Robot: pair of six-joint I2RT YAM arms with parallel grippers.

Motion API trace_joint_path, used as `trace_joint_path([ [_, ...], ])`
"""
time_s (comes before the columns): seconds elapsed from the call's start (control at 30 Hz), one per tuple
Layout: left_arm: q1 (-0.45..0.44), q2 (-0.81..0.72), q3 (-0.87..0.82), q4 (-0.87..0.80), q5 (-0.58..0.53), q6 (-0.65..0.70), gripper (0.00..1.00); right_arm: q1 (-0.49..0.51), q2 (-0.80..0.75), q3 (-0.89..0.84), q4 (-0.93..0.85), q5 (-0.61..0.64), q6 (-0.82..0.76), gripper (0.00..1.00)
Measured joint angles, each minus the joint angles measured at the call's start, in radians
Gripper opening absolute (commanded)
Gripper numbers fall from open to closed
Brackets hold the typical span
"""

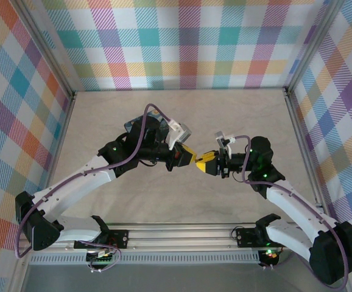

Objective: Unlock the padlock with the key

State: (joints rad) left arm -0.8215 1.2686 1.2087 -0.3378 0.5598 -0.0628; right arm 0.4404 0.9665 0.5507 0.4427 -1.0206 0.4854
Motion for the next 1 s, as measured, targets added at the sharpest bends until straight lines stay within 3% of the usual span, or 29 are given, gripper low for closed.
trace_joint_path([
  [0.47, 0.001, 0.000, 0.000, 0.000, -0.003, -0.001, 0.01, 0.000, -0.001, 0.000, -0.007, 0.017, -0.006, 0.03],
  [0.63, 0.001, 0.000, 0.000, 0.002, -0.039, -0.008, 0.29, 0.000, -0.008, 0.002, -0.047, 0.049, -0.029, 0.01],
  [0.67, 0.001, 0.000, 0.000, 0.004, -0.051, -0.012, 0.31, 0.000, -0.009, 0.002, -0.060, 0.059, -0.033, 0.01],
  [0.83, 0.016, -0.008, -0.001, 0.017, -0.164, -0.054, 0.58, 0.000, -0.019, 0.003, -0.157, 0.133, -0.069, 0.01],
  [1.0, 0.085, -0.032, -0.012, 0.029, -0.286, -0.120, 0.73, 0.000, -0.021, 0.004, -0.254, 0.230, -0.084, 0.01],
])
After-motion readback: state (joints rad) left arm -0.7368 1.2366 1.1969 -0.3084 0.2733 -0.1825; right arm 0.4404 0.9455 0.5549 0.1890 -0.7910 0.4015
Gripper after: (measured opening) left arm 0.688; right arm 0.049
